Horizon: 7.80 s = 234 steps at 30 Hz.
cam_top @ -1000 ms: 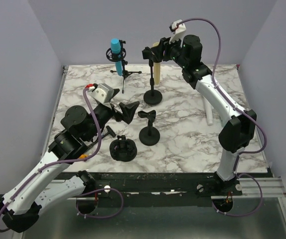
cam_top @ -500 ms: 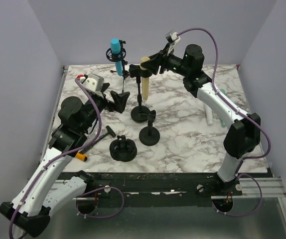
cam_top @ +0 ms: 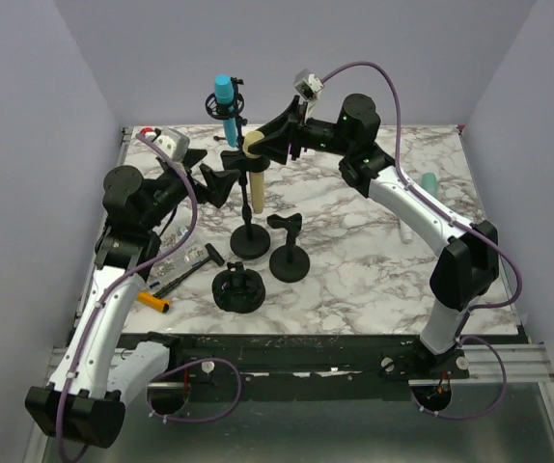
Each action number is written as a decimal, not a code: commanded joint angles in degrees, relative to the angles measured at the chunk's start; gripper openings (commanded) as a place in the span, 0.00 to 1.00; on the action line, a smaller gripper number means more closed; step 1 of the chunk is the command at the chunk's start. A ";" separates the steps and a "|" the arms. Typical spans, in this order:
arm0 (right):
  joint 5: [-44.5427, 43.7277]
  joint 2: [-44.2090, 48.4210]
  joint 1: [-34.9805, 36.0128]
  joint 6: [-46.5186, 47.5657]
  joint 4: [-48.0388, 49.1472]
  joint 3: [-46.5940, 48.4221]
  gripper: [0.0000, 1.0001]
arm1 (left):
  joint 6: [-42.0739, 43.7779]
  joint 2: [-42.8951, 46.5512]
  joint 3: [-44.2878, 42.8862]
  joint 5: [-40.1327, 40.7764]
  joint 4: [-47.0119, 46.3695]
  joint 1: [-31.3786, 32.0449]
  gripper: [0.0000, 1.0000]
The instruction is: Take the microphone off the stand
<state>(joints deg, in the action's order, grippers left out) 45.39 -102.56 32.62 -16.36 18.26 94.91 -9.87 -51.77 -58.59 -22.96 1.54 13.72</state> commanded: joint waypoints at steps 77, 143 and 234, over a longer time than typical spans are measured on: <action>4.48 -3.35 -0.19 0.71 5.12 3.01 0.01 | 11.94 -21.51 -6.80 -30.95 2.70 -8.98 0.00; -66.68 -3.25 -17.74 8.91 -46.83 -4.34 0.01 | -5.81 -15.13 -10.83 -12.15 7.09 -8.97 0.95; -32.46 7.52 5.35 -44.02 2.33 -20.69 1.00 | -4.87 -9.14 -7.22 -10.42 4.99 -6.23 0.99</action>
<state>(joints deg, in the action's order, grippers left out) 15.86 -92.77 37.21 -61.08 21.19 70.91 -14.48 -60.88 -66.13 -33.93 6.96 7.27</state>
